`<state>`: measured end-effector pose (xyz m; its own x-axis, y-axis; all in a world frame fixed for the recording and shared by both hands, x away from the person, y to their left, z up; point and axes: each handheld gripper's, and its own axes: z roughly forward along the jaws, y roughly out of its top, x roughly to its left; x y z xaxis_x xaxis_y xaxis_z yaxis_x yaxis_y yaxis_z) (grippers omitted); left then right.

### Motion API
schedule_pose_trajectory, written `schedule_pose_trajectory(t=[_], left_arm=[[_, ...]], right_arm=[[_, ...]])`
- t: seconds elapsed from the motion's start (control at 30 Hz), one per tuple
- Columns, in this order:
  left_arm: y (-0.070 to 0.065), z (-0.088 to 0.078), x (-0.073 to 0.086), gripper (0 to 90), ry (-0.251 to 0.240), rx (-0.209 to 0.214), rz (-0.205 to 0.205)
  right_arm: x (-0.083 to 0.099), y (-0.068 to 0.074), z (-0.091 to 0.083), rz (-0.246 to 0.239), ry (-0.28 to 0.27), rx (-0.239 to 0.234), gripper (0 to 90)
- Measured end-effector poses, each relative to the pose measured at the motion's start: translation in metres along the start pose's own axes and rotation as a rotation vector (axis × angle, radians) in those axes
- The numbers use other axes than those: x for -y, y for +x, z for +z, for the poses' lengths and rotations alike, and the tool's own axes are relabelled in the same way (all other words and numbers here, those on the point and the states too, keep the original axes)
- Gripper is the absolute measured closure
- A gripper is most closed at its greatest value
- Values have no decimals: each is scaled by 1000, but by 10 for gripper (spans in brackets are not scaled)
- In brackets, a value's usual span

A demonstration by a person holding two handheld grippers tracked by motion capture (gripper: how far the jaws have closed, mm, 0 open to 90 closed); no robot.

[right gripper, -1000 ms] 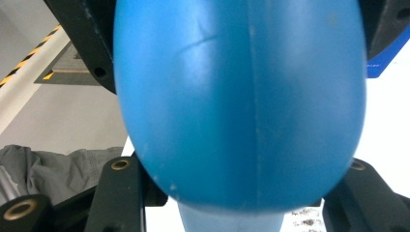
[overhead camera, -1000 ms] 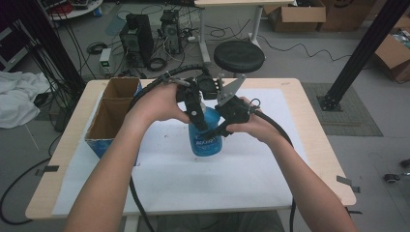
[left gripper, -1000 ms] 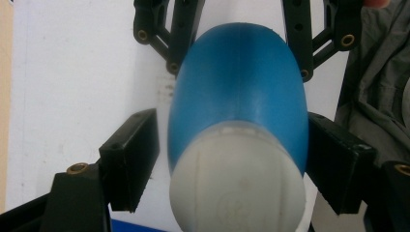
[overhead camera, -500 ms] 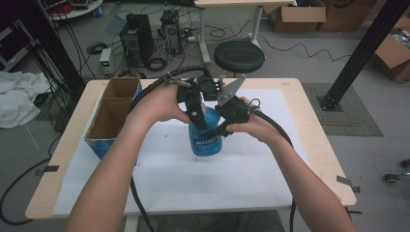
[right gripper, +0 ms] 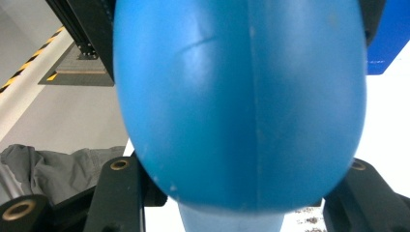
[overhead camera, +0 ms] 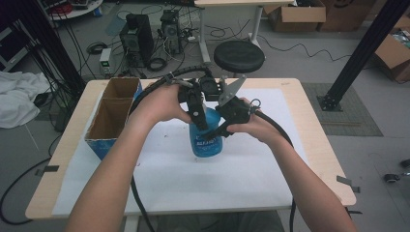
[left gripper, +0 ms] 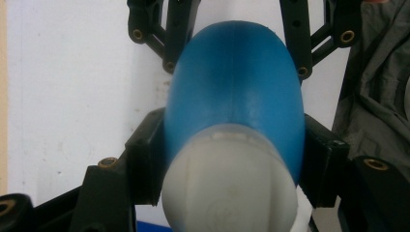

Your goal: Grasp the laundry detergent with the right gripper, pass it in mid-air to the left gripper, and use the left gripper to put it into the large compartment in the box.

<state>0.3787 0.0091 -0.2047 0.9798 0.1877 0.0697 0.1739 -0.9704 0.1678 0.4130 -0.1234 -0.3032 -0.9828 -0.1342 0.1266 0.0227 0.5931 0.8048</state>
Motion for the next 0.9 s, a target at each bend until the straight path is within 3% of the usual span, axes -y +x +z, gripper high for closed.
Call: schedule_pose_trajectory(t=[0.2, 0.23, 0.27, 0.33, 0.37, 0.47, 0.5, 0.53, 0.63, 0.67, 0.7, 0.73, 0.77, 0.8, 0.83, 0.87, 0.9], left_arm=[[1, -1, -1, 388, 6, 4, -35], [2, -4, -1, 389, 8, 3, -57], [2, -4, -1, 388, 8, 3, -57], [6, -10, 1, 388, 11, -3, -88], [6, -10, 1, 389, 11, -3, -88], [10, -20, 6, 388, 30, -7, -140], [14, -30, 10, 389, 26, -15, -196], [14, -30, 10, 389, 26, -15, -196], [23, -49, 20, 389, 30, -32, -300], [29, -63, 28, 389, 41, -47, -375], [29, -63, 28, 389, 41, -47, -375], [32, -68, 32, 389, 39, -53, -407], [37, -77, 39, 389, 41, -63, -459], [39, -82, 43, 389, 43, -71, -492], [48, -97, 57, 389, 47, -91, -578], [48, -97, 57, 389, 47, -91, -578], [55, -109, 70, 389, 50, -109, -656]], right_arm=[[2, -2, 1, 15, -18, -18, 432], [2, -2, 2, 27, -25, -12, 377], [2, -2, 2, 27, -25, -12, 377], [4, -1, 3, 42, 9, 23, 270], [4, -1, 3, 42, 9, 23, 270], [7, -2, 0, 56, 30, 53, 257], [11, -3, -5, 68, 50, 74, 258], [12, -4, -8, 75, 67, 91, 258], [20, -6, -17, 101, 139, 145, 264], [22, -6, -20, 107, 174, 164, 267], [22, -6, -20, 107, 174, 164, 267], [25, -7, -23, 113, 216, 187, 268], [31, -8, -28, 119, 308, 233, 268], [31, -8, -28, 119, 308, 233, 268], [36, -9, -34, 119, 384, 258, 268], [39, -9, -38, 117, 443, 277, 268], [42, -9, -41, 117, 488, 290, 268]])
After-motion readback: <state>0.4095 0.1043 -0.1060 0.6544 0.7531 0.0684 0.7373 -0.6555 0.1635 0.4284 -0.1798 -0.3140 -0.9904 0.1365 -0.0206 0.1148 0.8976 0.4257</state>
